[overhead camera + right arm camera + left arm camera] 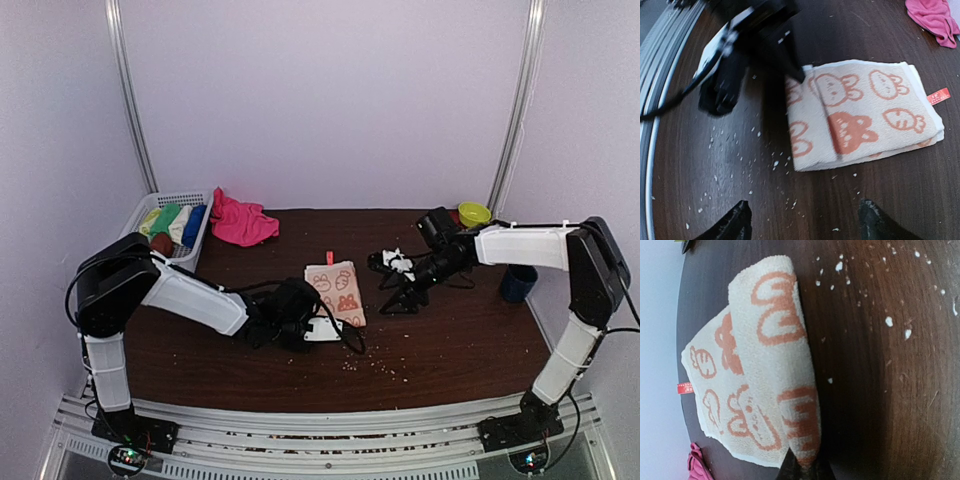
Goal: Roll the towels
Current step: Roll the towel at the center of the board.
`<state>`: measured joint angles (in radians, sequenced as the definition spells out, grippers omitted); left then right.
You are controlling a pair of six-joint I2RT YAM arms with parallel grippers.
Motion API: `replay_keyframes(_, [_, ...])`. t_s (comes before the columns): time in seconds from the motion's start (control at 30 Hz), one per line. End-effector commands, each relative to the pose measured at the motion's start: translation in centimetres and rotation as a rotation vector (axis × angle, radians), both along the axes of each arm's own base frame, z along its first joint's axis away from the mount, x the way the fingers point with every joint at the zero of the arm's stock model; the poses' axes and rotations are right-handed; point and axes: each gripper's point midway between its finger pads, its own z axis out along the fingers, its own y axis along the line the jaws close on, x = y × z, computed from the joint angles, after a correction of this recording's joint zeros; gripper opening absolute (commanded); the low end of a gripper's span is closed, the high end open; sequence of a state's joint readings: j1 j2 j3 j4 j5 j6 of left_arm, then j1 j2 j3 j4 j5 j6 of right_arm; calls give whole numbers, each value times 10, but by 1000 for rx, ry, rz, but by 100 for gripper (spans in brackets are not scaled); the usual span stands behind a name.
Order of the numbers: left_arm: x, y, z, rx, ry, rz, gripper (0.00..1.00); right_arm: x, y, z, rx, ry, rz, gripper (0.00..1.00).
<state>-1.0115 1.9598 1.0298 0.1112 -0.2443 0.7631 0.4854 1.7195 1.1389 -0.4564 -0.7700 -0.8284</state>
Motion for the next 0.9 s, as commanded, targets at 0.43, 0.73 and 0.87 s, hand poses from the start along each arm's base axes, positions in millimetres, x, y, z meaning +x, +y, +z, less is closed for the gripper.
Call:
replay_keyframes(0.43, [-25,-1,6,-75,432,-44,0,-37,13,-34,-104,-782,243,85])
replay_keyframes(0.73, [-30,0,-4,-41,532,-48,0,-40,31,-45,-169,-901,214,84])
replay_keyframes(0.87, [-30,0,-4,-40,541,-50,0,-40,37,-57,-206,-888,212,79])
